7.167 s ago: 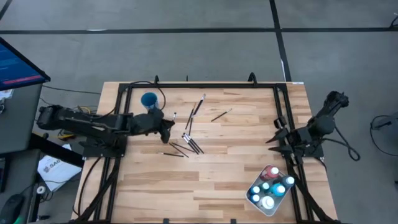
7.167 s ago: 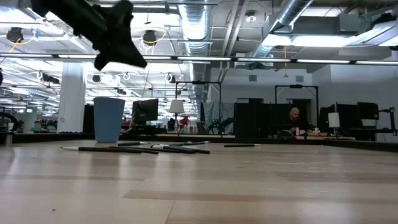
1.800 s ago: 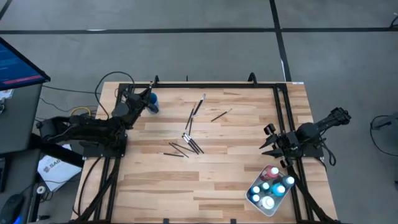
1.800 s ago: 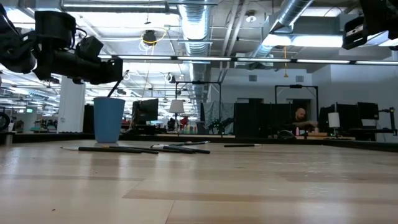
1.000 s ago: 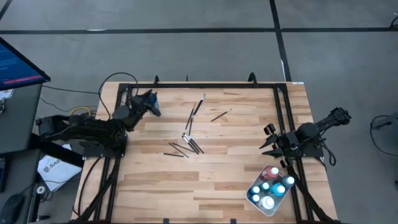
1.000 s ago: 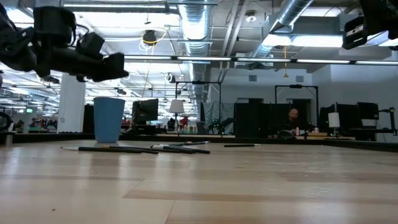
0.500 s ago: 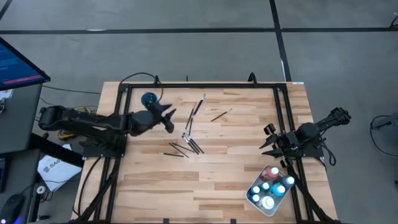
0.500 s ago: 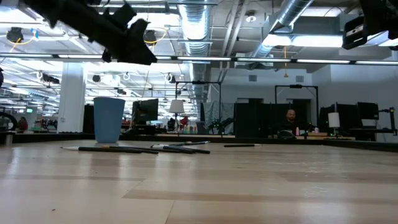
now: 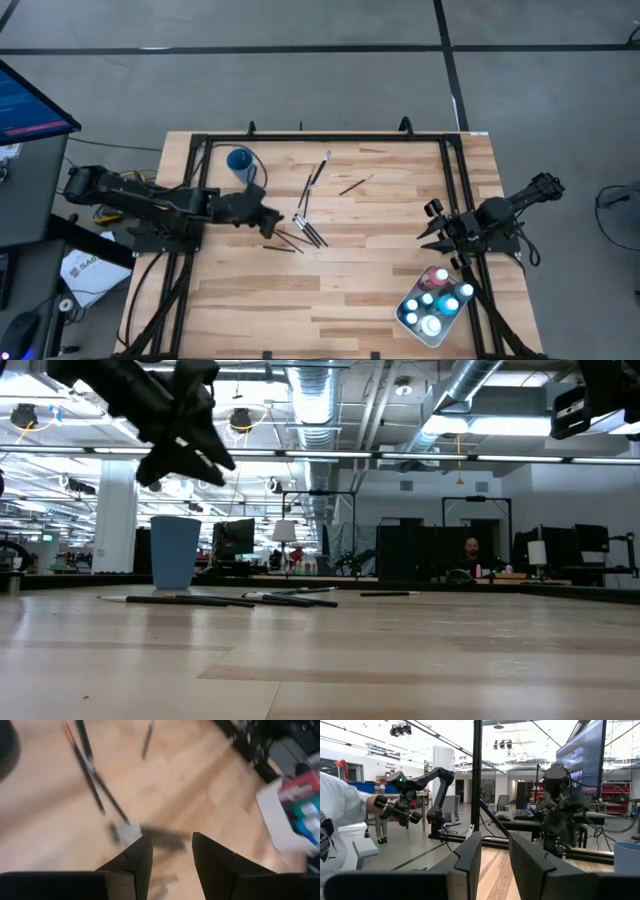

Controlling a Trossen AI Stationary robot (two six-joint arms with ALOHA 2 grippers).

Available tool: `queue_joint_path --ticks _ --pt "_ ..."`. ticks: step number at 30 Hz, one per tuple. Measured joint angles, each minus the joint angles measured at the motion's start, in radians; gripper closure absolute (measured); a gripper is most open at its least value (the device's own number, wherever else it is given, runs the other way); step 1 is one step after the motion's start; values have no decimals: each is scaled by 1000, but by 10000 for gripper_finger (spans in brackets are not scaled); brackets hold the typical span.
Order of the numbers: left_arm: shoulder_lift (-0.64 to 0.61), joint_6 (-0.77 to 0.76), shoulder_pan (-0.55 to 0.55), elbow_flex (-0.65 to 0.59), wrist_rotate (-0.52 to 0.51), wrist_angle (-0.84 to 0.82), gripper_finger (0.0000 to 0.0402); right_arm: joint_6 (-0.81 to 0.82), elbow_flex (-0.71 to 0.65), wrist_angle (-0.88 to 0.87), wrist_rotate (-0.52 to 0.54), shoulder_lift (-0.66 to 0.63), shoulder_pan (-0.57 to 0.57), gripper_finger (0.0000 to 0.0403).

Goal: Pick & Place Paint Supplies
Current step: Put the silver paint brush into the blue cup

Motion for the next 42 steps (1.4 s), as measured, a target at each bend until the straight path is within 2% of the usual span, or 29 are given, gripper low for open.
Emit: queue_joint_path --ticks 3,5,10,13,16,19,22,31,42 --pt "0 -89 -20 0 134 -48 270 0 0 0 0 0 0 311" --pt "0 -92 -39 0 213 -52 270 0 0 0 0 0 0 311" --pt "0 30 -116 0 295 -107 270 0 0 0 0 0 0 311" --pt "0 115 -160 0 280 -215 270 0 0 0 0 0 0 311" --pt "0 125 -189 0 218 -331 270 0 0 0 0 0 0 311" --pt "14 144 -193 -1 210 -395 270 0 0 0 0 0 0 311" --pt "36 181 -193 -1 210 -395 270 0 0 0 0 0 0 311" --pt "219 324 -180 -2 197 -395 270 0 0 0 0 0 0 311" --pt "223 462 -112 -1 229 -379 228 0 0 0 0 0 0 311"
